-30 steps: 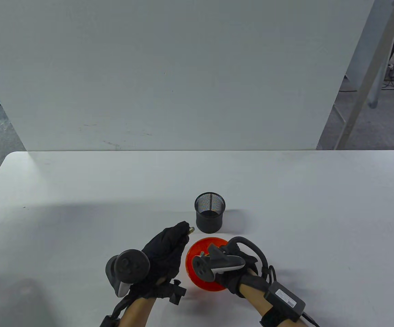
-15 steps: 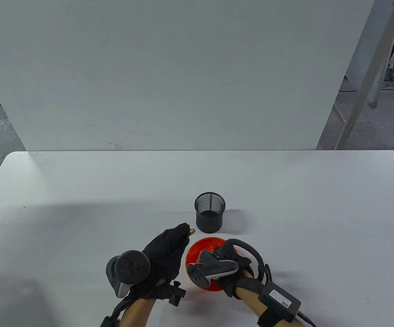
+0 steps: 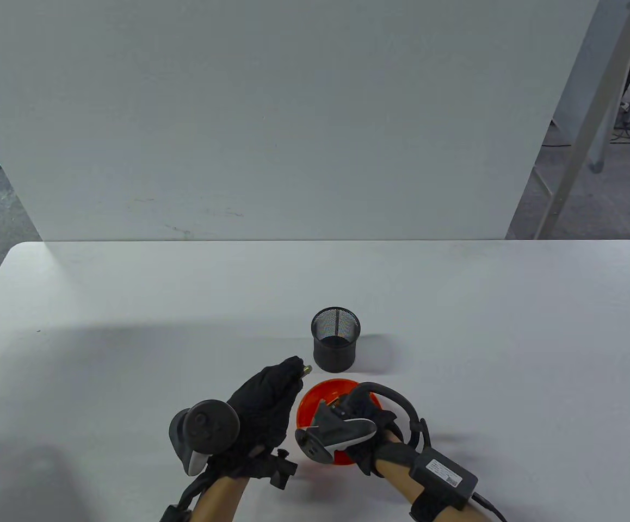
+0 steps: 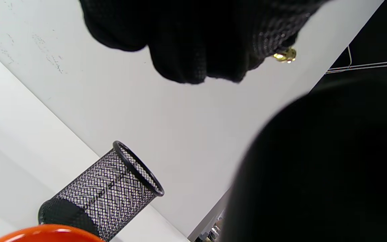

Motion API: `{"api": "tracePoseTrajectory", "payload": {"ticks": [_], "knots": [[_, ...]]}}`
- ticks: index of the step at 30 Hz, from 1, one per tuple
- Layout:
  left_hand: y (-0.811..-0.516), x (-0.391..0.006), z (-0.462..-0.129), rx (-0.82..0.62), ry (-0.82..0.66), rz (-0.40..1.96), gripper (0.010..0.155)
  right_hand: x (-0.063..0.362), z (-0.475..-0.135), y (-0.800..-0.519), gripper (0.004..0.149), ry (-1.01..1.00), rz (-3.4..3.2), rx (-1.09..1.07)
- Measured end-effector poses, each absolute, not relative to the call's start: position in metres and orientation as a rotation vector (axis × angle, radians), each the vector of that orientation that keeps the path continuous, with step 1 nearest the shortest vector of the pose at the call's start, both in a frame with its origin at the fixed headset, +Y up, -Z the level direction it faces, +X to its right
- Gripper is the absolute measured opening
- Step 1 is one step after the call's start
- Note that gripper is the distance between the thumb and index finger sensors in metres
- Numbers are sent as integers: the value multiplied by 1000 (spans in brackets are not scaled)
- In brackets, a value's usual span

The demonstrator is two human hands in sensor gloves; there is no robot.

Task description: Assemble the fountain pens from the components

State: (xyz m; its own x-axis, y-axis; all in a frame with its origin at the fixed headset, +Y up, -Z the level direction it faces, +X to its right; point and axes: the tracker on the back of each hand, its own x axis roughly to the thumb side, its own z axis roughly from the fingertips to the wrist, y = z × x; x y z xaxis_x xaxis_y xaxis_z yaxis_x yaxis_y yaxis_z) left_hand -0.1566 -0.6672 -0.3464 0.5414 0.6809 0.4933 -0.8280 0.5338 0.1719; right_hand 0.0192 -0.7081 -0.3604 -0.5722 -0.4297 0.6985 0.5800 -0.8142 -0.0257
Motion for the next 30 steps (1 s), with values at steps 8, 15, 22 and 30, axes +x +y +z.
{"api": "tracePoseTrajectory", "payload": {"ticks": [8,15,22,30], "knots": [[-667,-162,-346,415,-384,970,46,14,-359,-704,28,-288,-2309,-1017],[-667,-163,-346,407,-378,974,46,16,-358,-703,30,-267,-2330,-1034],[-667,-164,-347,399,-370,977,46,17,-360,-701,29,-285,-2369,-1014],[-666,-167,-346,408,-364,989,46,17,-358,-705,30,-270,-2360,-1040]]}}
